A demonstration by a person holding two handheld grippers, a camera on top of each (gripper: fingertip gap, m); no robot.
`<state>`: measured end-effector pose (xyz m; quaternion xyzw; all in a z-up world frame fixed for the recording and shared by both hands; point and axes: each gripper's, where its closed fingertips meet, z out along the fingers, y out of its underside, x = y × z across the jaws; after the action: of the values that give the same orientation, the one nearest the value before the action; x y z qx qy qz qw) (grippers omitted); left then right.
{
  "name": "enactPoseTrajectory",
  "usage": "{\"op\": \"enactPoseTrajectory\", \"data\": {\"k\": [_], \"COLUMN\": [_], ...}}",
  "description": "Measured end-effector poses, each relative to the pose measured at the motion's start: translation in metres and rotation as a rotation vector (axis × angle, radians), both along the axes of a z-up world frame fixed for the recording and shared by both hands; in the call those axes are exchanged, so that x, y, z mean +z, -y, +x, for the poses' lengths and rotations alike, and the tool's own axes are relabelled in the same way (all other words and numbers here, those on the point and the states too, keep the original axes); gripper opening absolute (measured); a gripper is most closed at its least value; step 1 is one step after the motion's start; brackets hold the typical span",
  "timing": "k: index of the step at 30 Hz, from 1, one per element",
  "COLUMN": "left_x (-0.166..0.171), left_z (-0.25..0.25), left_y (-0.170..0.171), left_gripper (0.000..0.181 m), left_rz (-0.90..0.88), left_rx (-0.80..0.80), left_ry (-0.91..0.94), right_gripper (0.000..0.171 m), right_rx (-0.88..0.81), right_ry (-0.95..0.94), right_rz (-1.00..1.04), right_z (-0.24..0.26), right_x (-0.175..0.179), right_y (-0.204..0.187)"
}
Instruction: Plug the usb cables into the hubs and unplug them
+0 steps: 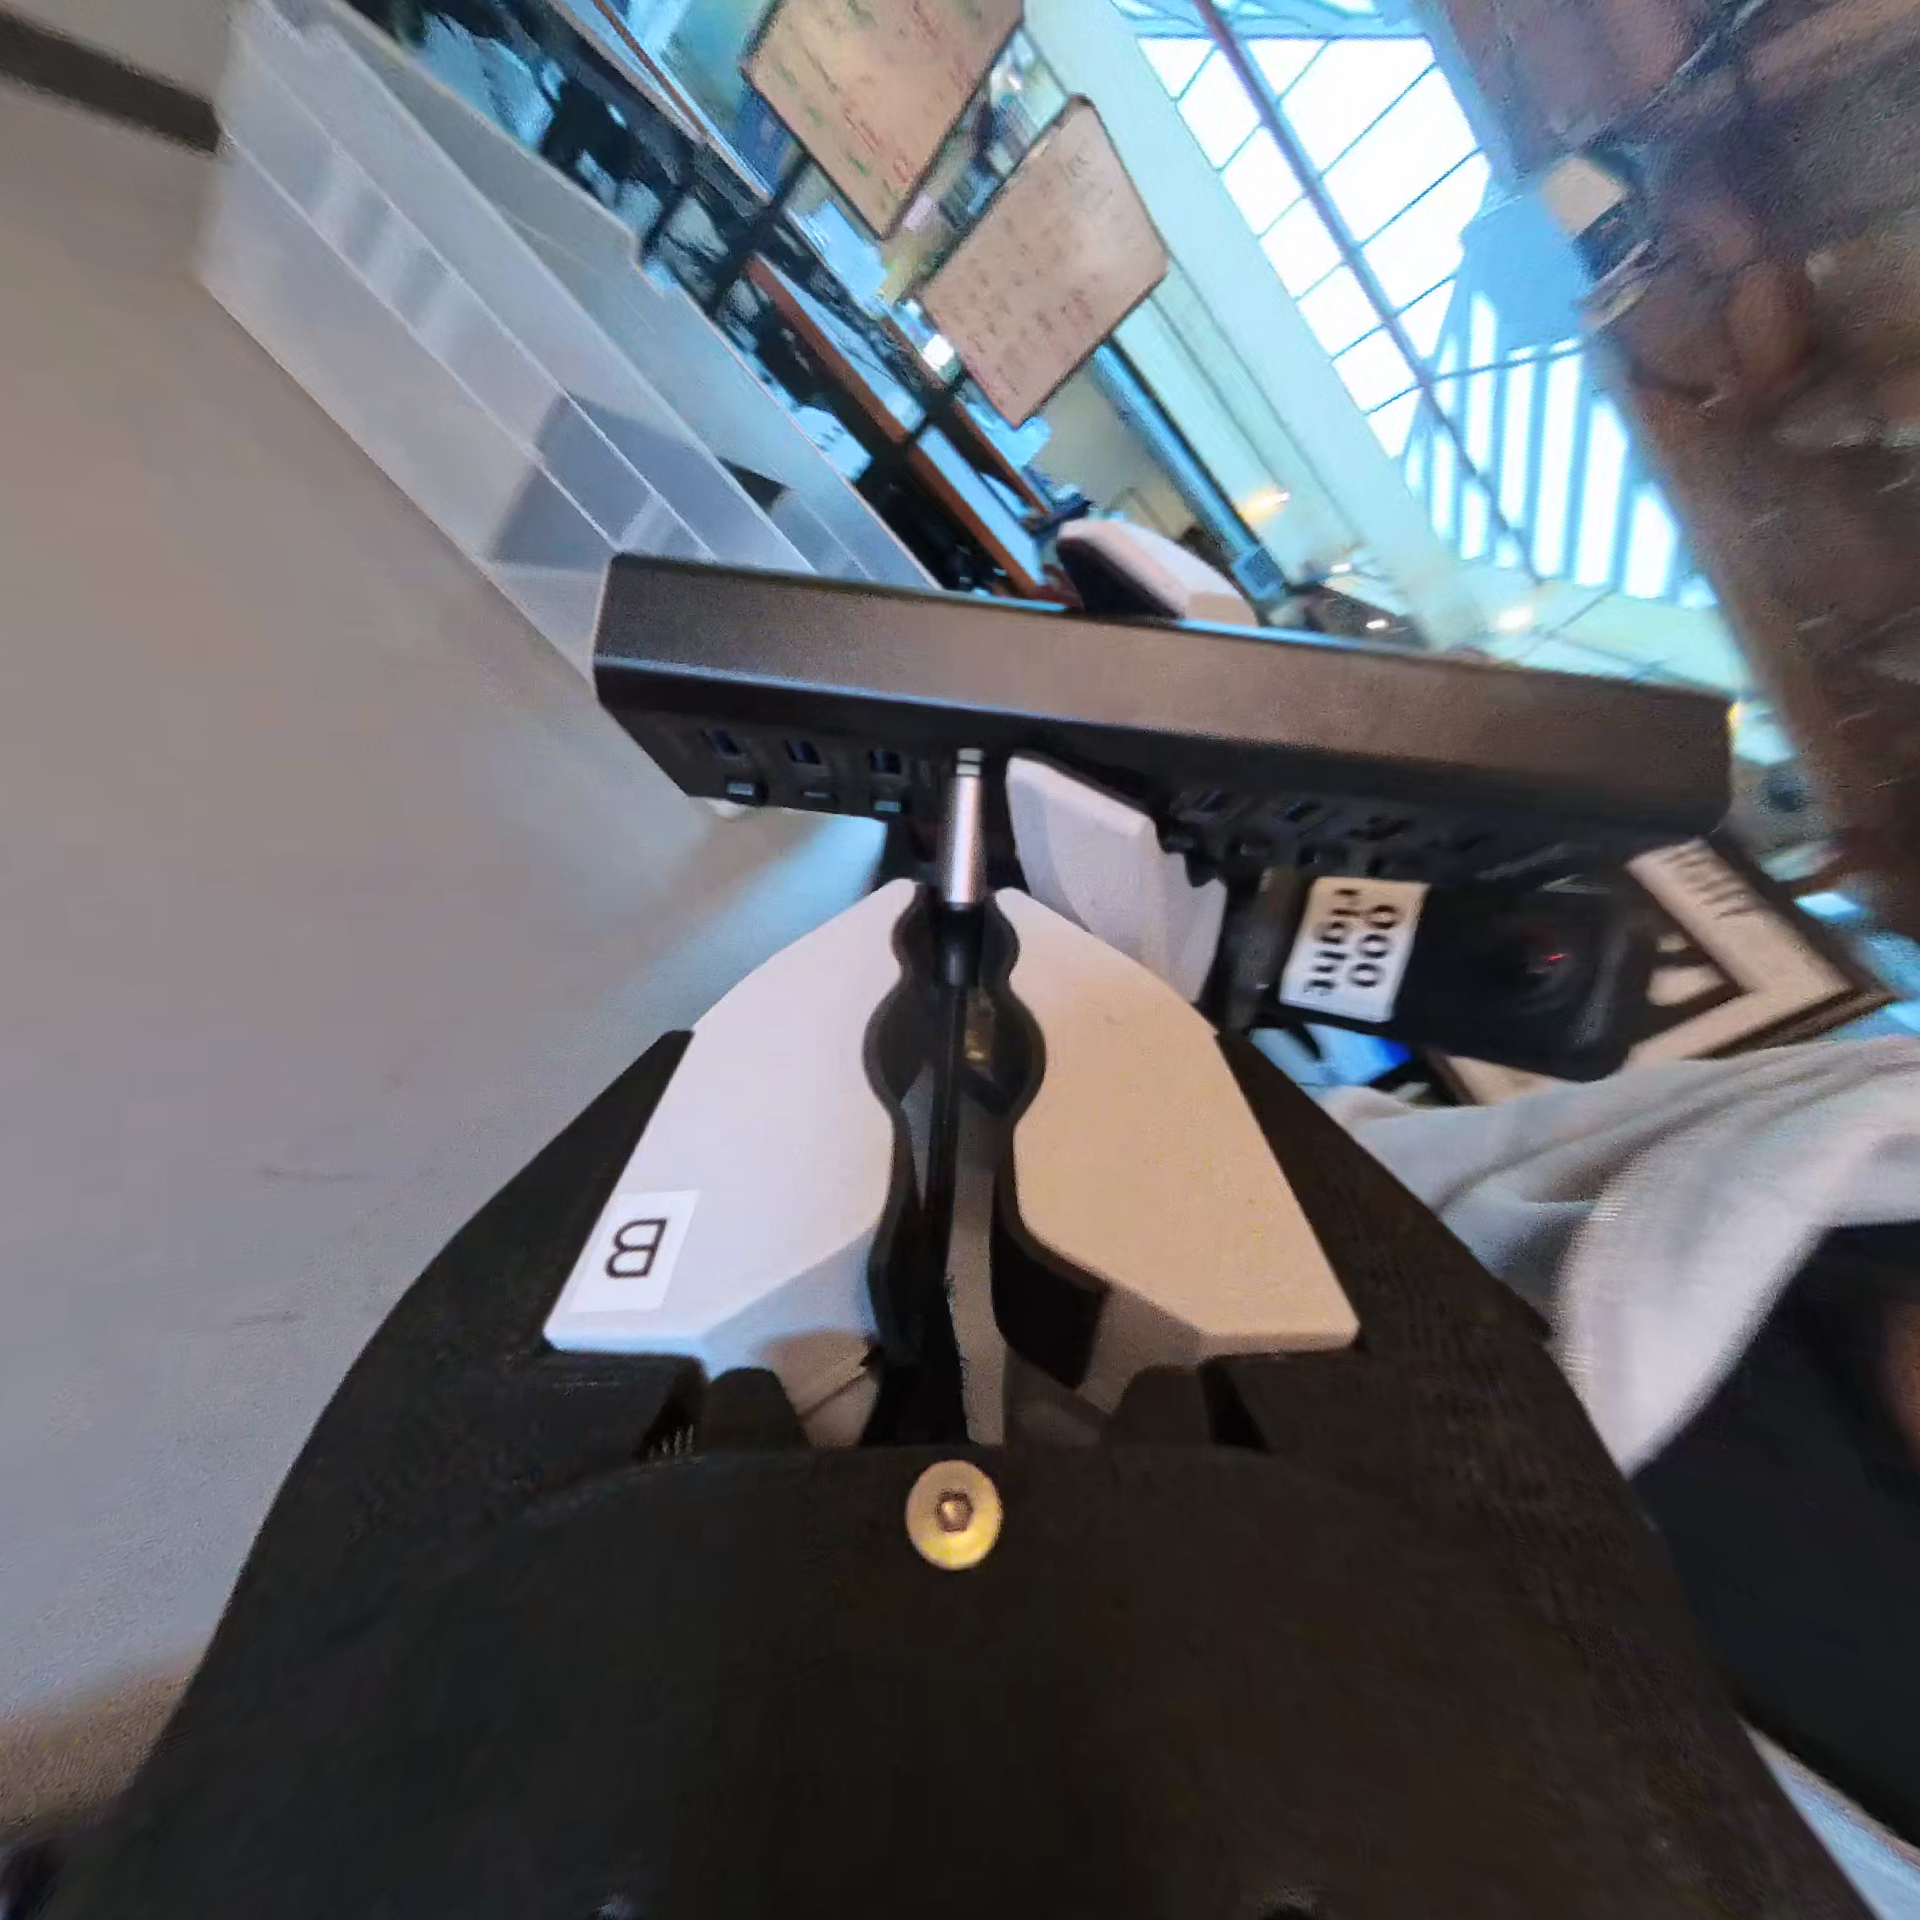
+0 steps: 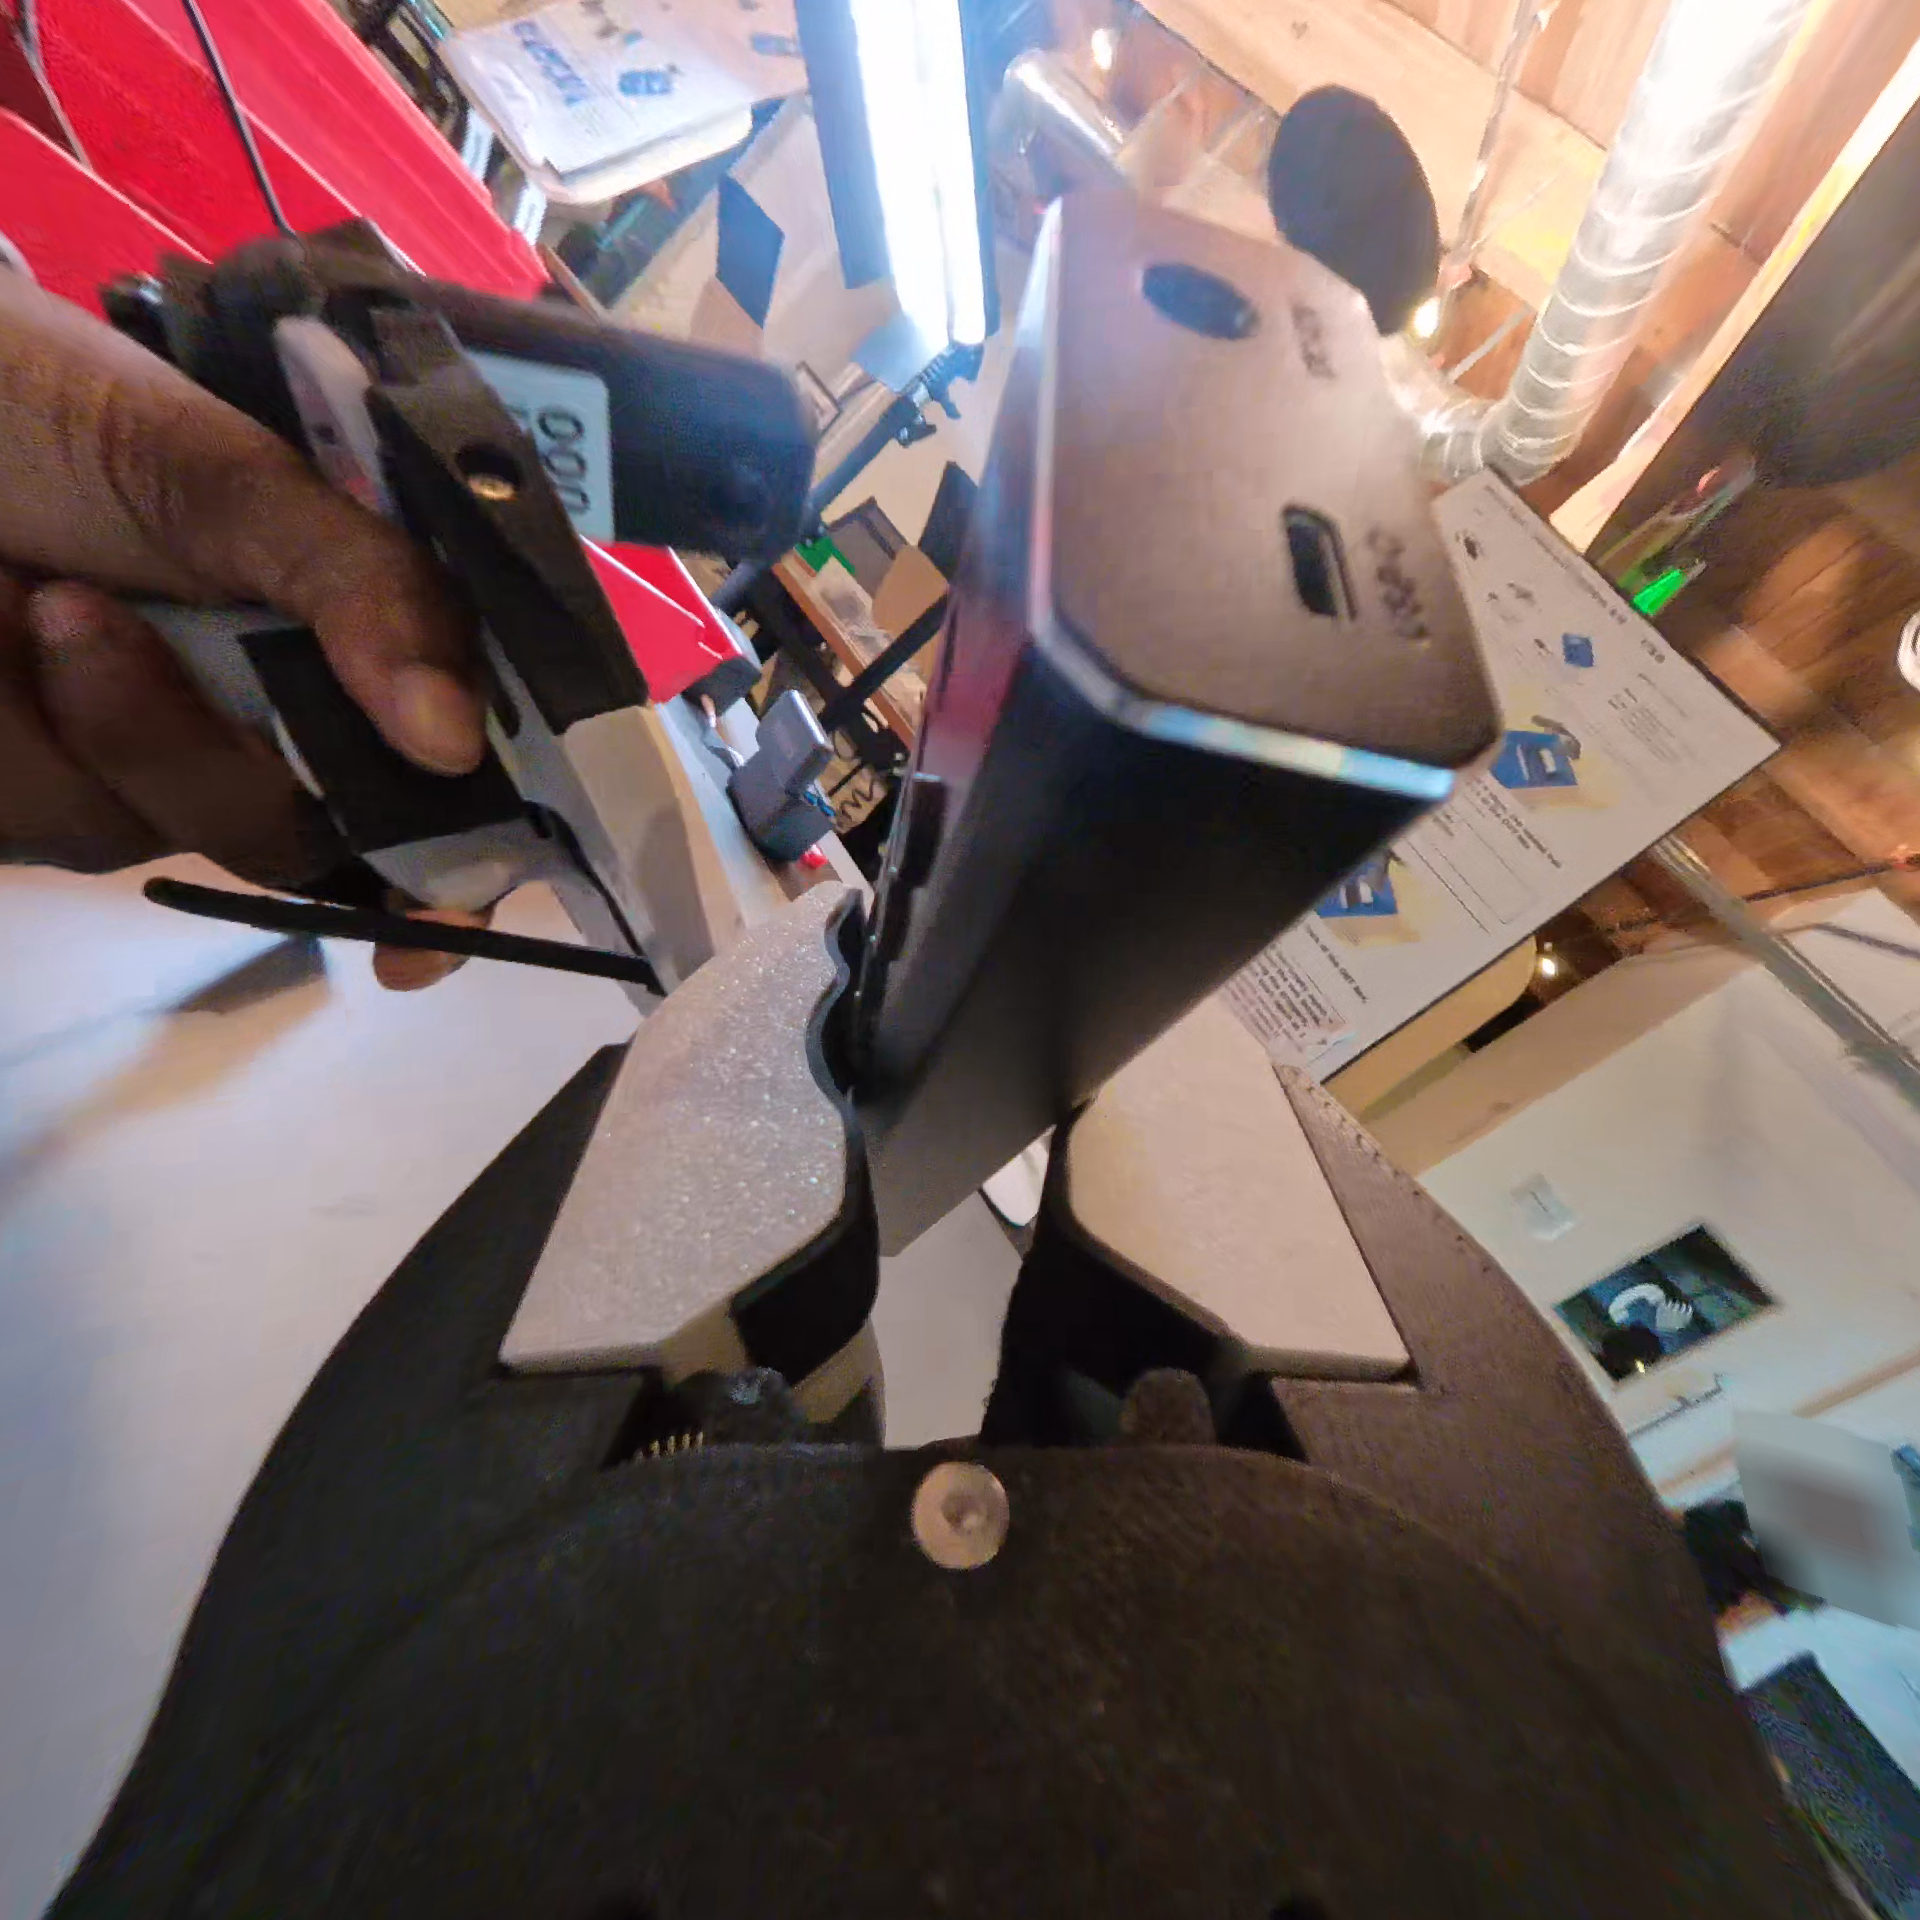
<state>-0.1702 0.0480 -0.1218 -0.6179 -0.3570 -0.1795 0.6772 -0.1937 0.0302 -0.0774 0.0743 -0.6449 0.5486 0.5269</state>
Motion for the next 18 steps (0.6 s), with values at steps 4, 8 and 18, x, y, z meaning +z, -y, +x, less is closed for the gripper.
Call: {"op": "enactPoseTrajectory", "data": {"k": [4,8,18], "left_x": [-0.007,0.006,0.004], "left_z": [-0.011,-0.005,-0.002], "left_y": [0.006,0.001,0.014], "left_gripper": [0.007,0.003,0.016], "left_rz": [-0.446,-0.250,-0.089], "left_rx": [0.214,0.125,-0.020], "left_ry": [-0.476,-0.341,-0.234], "right_gripper": [0.031,0.031,0.030], "right_rx": [-0.031,0.011,0.229], "right_ry": [0.080,0.107,0.096], "right_rz": [-0.106,-0.147,0.000], "right_z": [-0.012,-0.012,0.012], "right_x": [0.010,0.025,-0.001], "right_y": [-0.009,-0.012,0.013]}}
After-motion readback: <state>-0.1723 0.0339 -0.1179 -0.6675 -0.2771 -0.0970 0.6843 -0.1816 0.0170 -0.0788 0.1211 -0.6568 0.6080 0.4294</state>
